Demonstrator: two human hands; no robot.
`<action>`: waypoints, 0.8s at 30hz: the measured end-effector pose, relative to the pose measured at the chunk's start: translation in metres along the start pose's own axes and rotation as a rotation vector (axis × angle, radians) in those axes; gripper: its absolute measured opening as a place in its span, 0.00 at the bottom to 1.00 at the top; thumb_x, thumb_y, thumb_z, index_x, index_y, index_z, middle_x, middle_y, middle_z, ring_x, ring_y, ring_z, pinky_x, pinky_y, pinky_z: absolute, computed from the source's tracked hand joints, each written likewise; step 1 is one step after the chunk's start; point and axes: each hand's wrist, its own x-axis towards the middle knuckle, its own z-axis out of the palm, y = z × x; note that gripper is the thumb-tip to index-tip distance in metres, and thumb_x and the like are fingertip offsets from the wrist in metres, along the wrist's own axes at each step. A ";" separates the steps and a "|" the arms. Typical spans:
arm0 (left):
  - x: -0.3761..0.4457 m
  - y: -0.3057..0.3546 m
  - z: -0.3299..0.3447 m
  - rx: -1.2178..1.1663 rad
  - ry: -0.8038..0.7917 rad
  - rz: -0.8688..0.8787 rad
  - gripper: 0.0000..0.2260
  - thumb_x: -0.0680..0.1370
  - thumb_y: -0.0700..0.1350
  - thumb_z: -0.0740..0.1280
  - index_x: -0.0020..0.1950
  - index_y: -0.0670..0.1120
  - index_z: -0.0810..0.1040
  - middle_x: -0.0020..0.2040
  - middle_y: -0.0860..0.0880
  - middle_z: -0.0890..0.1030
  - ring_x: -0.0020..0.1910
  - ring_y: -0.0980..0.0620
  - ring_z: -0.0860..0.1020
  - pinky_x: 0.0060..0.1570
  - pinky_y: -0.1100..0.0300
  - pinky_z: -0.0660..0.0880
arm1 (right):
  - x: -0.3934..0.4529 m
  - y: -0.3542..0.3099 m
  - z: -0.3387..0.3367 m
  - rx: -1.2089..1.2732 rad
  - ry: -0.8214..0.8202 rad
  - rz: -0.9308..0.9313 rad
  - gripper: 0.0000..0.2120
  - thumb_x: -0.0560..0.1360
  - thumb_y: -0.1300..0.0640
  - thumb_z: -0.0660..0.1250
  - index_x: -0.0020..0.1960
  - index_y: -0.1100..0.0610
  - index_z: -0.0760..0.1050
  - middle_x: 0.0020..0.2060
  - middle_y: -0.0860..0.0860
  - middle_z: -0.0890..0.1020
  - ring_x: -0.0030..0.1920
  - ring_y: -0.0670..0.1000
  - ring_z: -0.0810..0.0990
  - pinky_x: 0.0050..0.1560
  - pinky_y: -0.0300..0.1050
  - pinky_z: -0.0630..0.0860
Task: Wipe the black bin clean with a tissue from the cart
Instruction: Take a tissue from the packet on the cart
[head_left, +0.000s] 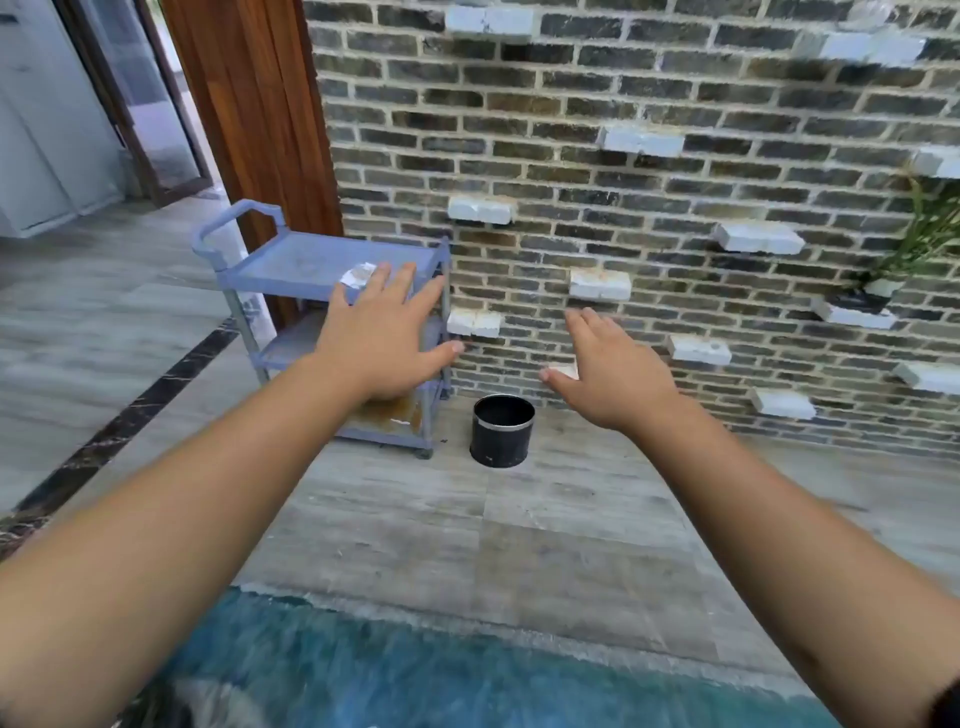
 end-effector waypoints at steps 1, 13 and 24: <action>0.003 -0.006 0.008 0.011 -0.026 -0.015 0.38 0.74 0.73 0.47 0.79 0.58 0.46 0.81 0.50 0.45 0.79 0.46 0.45 0.71 0.32 0.50 | 0.008 -0.005 0.009 -0.005 -0.029 -0.009 0.39 0.76 0.33 0.55 0.78 0.52 0.48 0.79 0.53 0.53 0.77 0.54 0.54 0.69 0.61 0.67; 0.090 -0.162 0.109 0.005 -0.164 -0.037 0.33 0.76 0.67 0.54 0.78 0.55 0.53 0.80 0.48 0.52 0.79 0.44 0.49 0.70 0.33 0.53 | 0.169 -0.098 0.102 0.010 -0.209 -0.032 0.38 0.77 0.38 0.61 0.78 0.52 0.48 0.79 0.51 0.52 0.78 0.53 0.53 0.70 0.59 0.67; 0.168 -0.274 0.147 -0.001 -0.265 -0.106 0.32 0.77 0.64 0.55 0.79 0.54 0.53 0.81 0.48 0.50 0.79 0.44 0.48 0.71 0.33 0.51 | 0.315 -0.178 0.150 0.020 -0.305 -0.123 0.36 0.77 0.40 0.61 0.78 0.51 0.49 0.78 0.51 0.55 0.77 0.53 0.57 0.68 0.57 0.67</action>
